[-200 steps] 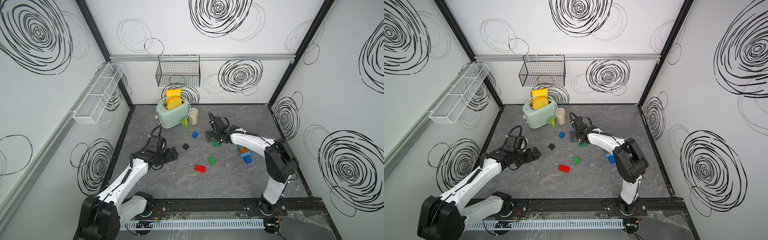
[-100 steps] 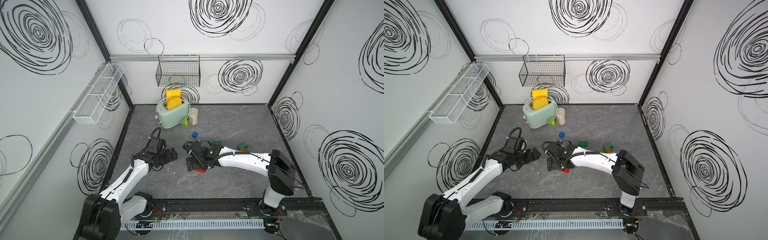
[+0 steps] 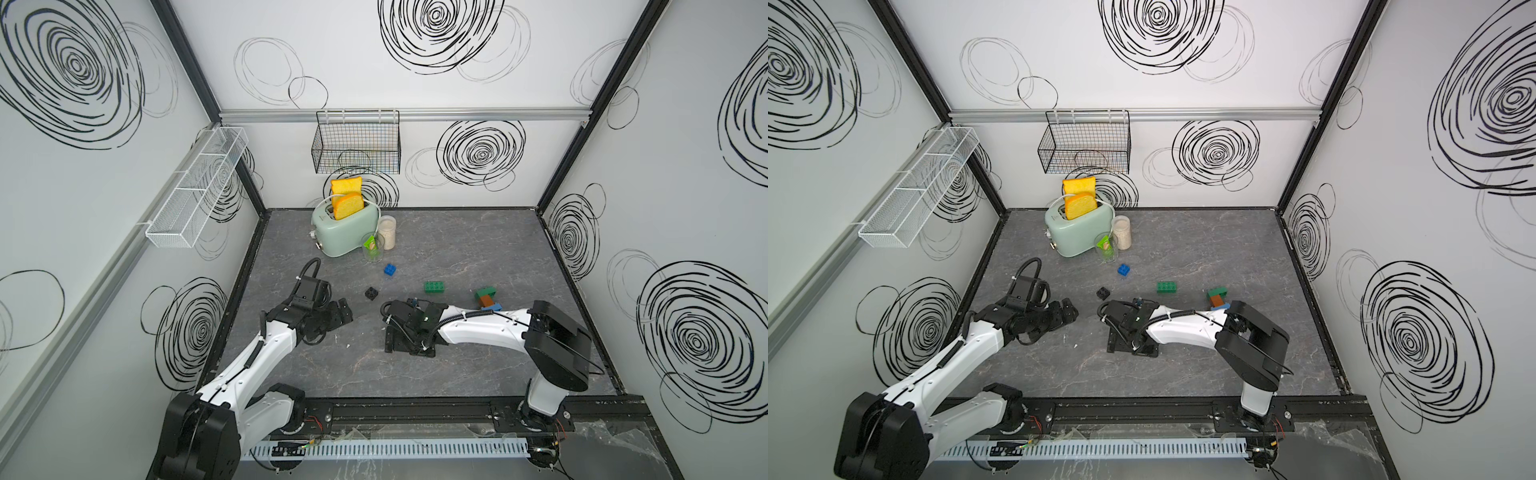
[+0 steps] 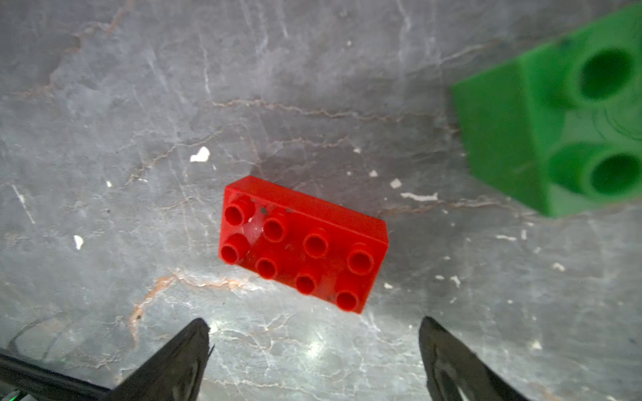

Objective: Assemble the letter f with lego
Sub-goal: Pick up the lego brick from the center of the board.

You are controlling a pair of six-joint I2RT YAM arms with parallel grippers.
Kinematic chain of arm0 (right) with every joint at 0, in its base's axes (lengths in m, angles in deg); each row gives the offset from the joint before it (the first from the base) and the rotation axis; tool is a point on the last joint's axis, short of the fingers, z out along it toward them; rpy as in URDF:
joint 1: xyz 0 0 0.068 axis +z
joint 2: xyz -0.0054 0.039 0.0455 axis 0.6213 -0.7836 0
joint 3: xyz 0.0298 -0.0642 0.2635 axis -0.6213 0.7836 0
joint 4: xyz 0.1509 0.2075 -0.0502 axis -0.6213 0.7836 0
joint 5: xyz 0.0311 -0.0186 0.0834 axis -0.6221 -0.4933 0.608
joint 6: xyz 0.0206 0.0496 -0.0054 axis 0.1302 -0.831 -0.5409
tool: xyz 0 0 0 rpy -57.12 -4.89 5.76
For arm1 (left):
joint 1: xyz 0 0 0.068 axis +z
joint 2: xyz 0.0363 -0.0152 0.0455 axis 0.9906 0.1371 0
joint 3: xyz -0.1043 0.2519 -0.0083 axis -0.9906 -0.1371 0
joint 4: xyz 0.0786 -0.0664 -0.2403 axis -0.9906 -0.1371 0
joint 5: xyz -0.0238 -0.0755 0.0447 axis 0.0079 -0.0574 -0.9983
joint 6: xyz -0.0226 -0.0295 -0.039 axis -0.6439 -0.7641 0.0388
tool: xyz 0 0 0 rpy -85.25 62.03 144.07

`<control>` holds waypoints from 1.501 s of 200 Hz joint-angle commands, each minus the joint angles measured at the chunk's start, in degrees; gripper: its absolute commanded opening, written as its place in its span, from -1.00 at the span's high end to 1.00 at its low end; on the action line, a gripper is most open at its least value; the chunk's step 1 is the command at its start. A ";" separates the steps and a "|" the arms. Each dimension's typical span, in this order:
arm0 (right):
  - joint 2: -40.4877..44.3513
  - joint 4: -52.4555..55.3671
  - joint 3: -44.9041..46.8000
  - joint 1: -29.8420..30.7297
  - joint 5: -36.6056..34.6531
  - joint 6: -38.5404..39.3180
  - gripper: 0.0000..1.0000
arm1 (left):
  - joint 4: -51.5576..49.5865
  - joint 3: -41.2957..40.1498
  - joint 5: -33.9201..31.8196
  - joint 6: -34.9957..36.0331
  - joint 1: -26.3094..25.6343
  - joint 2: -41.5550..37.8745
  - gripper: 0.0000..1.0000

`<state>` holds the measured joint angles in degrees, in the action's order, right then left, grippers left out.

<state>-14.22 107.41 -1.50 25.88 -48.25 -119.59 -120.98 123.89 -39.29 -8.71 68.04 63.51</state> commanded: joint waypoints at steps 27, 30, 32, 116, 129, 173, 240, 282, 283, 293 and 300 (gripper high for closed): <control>-4.48 -0.83 -3.89 -0.55 0.45 -3.61 -0.84 | -0.95 0.20 -1.81 -0.83 -0.42 0.08 -0.96; -4.77 -0.63 -4.00 -0.65 0.36 -3.66 -0.83 | -0.97 0.21 -1.90 -0.83 -0.46 0.13 -0.96; -4.92 -0.59 -4.09 -0.70 0.25 -3.70 -0.82 | -1.02 0.20 -1.90 -0.83 -0.43 0.12 -0.96; -12.09 3.09 -10.08 -2.57 -0.67 -1.95 -0.68 | -1.04 0.12 -2.20 -1.10 -1.37 0.96 -0.96; -12.94 2.86 -10.62 -2.76 -0.40 -1.96 -0.69 | -1.04 0.09 -2.34 -1.13 -1.46 1.08 -0.96; -16.01 2.11 -13.11 -3.99 0.33 -1.21 -0.70 | -1.37 0.11 -2.78 -1.27 -2.00 1.34 -0.97; -21.87 6.58 -19.10 -3.91 -1.54 1.57 -0.55 | -2.64 0.86 -4.01 -1.71 -2.18 1.85 -0.97; -24.51 9.70 -22.30 -2.88 -3.70 3.14 -0.49 | -2.75 0.90 -4.34 -1.80 -2.16 1.87 -0.97; -24.57 9.78 -22.36 -2.87 -3.76 3.19 -0.49 | -2.77 0.90 -4.35 -1.80 -2.12 1.81 -0.97; -25.01 10.17 -22.60 -2.52 -4.18 3.58 -0.46 | -2.87 1.00 -4.43 -1.80 -2.11 1.79 -0.97; -25.30 10.43 -22.75 -2.42 -4.40 3.80 -0.42 | -2.92 0.99 -4.53 -1.80 -2.08 1.73 -0.97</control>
<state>-33.73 114.27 -25.65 22.82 -51.57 -115.87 -123.03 123.89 -42.30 -9.69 66.09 65.17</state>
